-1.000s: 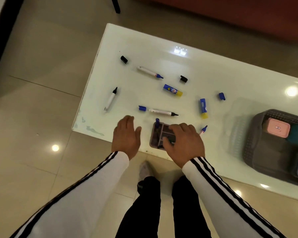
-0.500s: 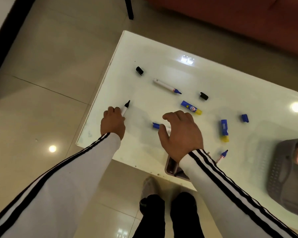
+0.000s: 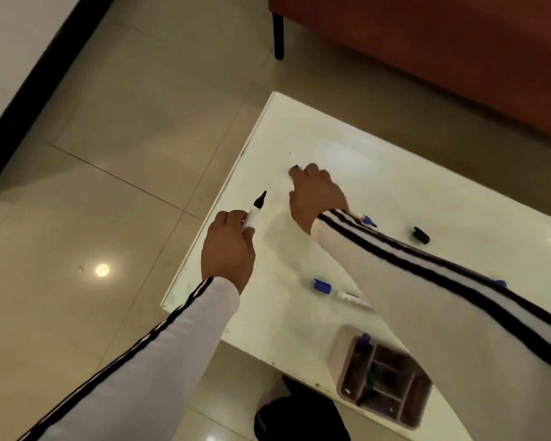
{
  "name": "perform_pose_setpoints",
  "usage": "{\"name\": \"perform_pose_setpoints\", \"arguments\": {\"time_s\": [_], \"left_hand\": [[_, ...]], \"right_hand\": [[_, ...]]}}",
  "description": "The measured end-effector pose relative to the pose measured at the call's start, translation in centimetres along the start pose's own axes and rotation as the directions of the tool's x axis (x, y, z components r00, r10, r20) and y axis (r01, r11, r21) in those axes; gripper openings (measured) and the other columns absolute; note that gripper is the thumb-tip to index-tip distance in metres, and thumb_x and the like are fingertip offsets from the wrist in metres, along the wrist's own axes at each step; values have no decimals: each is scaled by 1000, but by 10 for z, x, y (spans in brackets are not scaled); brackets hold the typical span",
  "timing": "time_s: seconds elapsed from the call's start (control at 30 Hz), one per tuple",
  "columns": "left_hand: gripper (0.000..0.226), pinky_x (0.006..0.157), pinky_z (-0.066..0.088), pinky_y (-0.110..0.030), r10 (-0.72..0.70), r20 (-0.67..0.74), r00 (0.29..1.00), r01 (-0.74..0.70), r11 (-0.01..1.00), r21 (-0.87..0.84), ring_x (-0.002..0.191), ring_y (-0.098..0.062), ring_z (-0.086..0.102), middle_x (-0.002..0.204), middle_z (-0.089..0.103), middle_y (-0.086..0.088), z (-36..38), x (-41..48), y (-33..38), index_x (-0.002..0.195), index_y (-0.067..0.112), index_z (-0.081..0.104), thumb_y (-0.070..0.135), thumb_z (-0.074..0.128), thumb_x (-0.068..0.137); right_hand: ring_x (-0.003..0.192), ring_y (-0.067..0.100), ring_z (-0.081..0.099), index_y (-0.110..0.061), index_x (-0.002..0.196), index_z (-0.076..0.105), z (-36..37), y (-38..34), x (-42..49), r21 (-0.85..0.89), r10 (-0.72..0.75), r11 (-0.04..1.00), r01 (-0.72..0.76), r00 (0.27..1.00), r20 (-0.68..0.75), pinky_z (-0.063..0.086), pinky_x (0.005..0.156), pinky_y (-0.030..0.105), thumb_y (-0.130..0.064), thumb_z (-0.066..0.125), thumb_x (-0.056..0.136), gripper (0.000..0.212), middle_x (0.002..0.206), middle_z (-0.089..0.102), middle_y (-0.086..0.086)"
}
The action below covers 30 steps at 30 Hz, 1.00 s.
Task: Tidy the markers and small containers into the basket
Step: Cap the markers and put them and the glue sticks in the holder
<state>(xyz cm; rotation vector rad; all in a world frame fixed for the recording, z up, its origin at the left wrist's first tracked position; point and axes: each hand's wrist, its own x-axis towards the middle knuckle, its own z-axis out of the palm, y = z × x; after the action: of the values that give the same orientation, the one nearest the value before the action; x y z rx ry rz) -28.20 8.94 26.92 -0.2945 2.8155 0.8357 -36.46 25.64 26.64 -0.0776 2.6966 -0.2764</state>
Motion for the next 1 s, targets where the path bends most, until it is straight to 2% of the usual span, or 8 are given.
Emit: {"name": "perform_pose_setpoints", "arguments": {"time_s": [0.17,0.3,0.4,0.47,0.57,0.63,0.73,1.0], "left_hand": [[17,66,44,-34,16,-9,1000,-16,1000,-19,84,-25,56,106,56,-1,6,19,-13,112,16,60,15,56,95],[19,69,45,-35,31,8,999,-31,999,-24,89,-25,55,106,58,-1,6,27,-14,114,16,60,14,56,96],[21,73,45,-37,18,9,1000,-17,999,-28,95,-25,54,106,59,-1,1,32,-11,116,17,59,15,54,96],[22,74,44,-37,25,12,1000,-24,999,-36,96,-26,52,106,60,-3,-1,33,-7,117,16,59,14,52,97],[21,75,45,-40,62,35,997,-62,998,-24,94,-28,52,102,62,-5,-6,28,1,116,14,59,14,50,97],[20,75,46,-43,87,37,995,-86,996,-24,91,-29,53,98,63,-6,-9,22,9,115,13,59,14,51,97],[20,73,46,-44,122,31,992,-122,993,-10,88,-29,53,95,63,-6,-14,9,20,115,12,59,14,50,97],[20,74,46,-42,190,34,981,-191,981,15,87,-27,54,95,65,-5,-20,-42,44,113,12,60,10,52,95]], "right_hand": [[113,30,42,-21,137,36,8,0,57,-75,40,997,-36,998,50,48,76,39,-9,55,87,55,131,36,10],[112,29,46,-16,128,50,6,-2,67,-72,-2,997,7,998,70,53,82,43,-7,52,89,40,125,41,9],[107,25,56,-18,125,59,1,-4,61,314,107,946,-78,991,-75,47,90,34,-14,50,95,31,123,53,6],[101,20,62,-20,117,64,-3,-9,45,626,256,773,-105,954,-157,48,92,30,-18,55,92,27,116,62,3],[89,12,69,-25,105,67,-11,-20,12,829,354,554,-79,923,-149,55,88,33,-19,59,86,22,105,69,-5],[88,8,70,-24,104,68,-17,-24,-6,894,372,443,-66,921,-116,55,86,29,-17,65,85,20,102,70,-8],[87,0,67,-22,103,69,-22,-23,-29,888,337,455,-66,936,-103,51,81,17,-18,73,85,19,98,70,-12],[89,2,68,-21,99,72,-27,-10,-93,908,334,417,-40,936,-112,55,84,26,-17,73,85,15,96,72,-13]]}}
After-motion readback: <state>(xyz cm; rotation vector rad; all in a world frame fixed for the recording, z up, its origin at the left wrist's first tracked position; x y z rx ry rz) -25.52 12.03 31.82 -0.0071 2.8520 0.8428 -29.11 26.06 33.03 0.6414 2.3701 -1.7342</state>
